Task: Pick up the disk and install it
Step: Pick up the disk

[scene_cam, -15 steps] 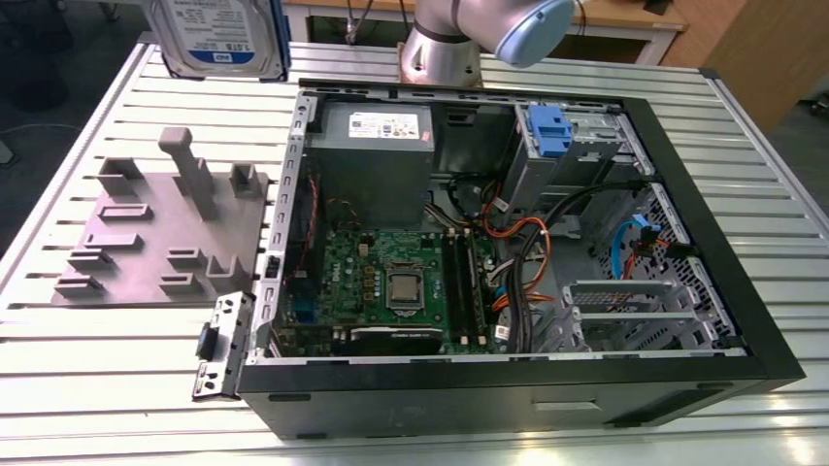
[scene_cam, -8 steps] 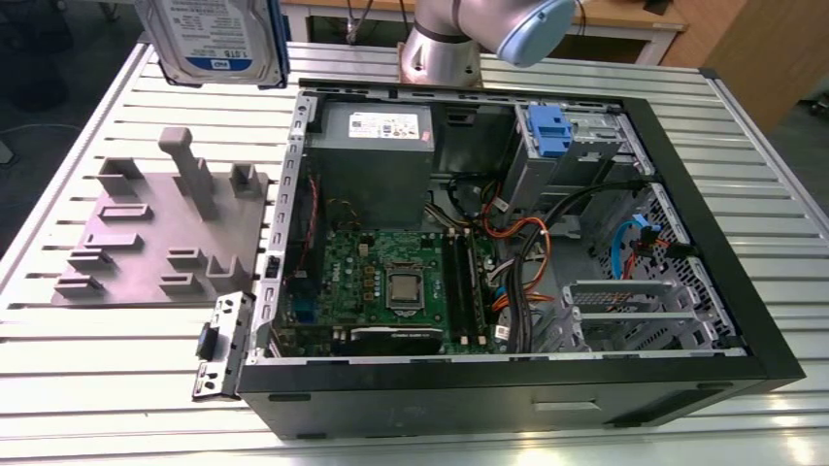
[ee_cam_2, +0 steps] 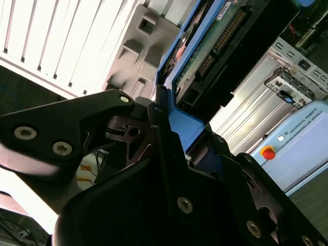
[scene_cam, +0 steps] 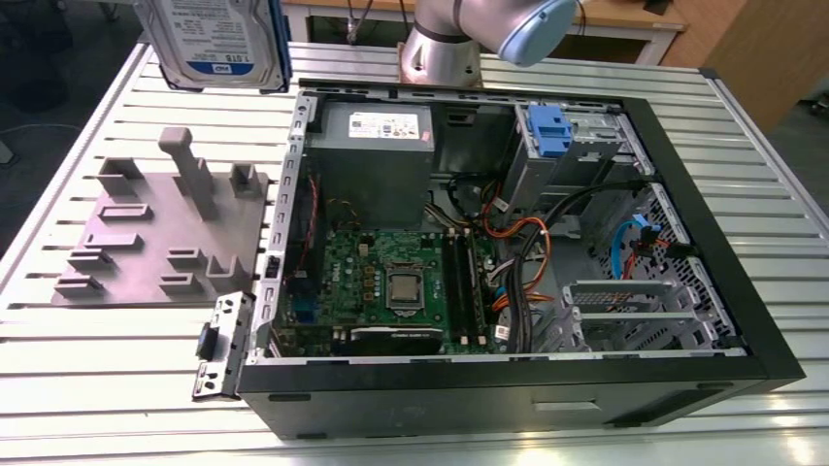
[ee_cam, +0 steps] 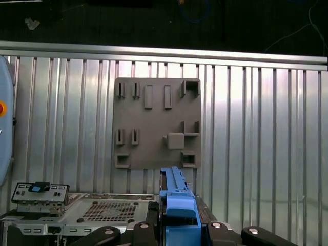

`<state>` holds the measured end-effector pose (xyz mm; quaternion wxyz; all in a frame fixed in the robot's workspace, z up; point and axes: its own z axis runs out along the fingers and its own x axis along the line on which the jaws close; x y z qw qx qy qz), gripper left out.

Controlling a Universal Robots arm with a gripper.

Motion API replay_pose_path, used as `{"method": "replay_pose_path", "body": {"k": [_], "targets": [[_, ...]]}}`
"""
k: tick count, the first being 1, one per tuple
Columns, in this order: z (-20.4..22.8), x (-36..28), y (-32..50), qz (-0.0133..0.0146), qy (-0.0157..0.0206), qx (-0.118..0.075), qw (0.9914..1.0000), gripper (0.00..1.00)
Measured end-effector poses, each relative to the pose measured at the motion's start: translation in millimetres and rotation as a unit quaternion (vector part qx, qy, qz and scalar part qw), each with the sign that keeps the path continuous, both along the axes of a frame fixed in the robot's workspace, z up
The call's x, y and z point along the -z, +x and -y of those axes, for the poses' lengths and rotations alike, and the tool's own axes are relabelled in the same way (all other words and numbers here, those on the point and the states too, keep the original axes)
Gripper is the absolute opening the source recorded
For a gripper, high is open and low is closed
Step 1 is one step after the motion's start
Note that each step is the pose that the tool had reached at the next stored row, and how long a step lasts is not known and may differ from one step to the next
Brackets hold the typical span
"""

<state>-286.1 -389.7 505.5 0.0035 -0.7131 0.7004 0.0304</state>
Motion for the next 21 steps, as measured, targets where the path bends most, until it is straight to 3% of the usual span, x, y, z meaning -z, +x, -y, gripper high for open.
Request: {"method": "replay_pose_path", "body": {"k": [6,15,21], "targets": [[0.6,0.0,5.7,0.0000,0.0000,0.000,1.00000,0.37],[15.1,0.5,5.9,0.0000,-0.0009,0.003,0.99999,0.37],[16.4,0.5,6.1,0.0000,-0.0016,0.004,0.99999,0.37]]}}
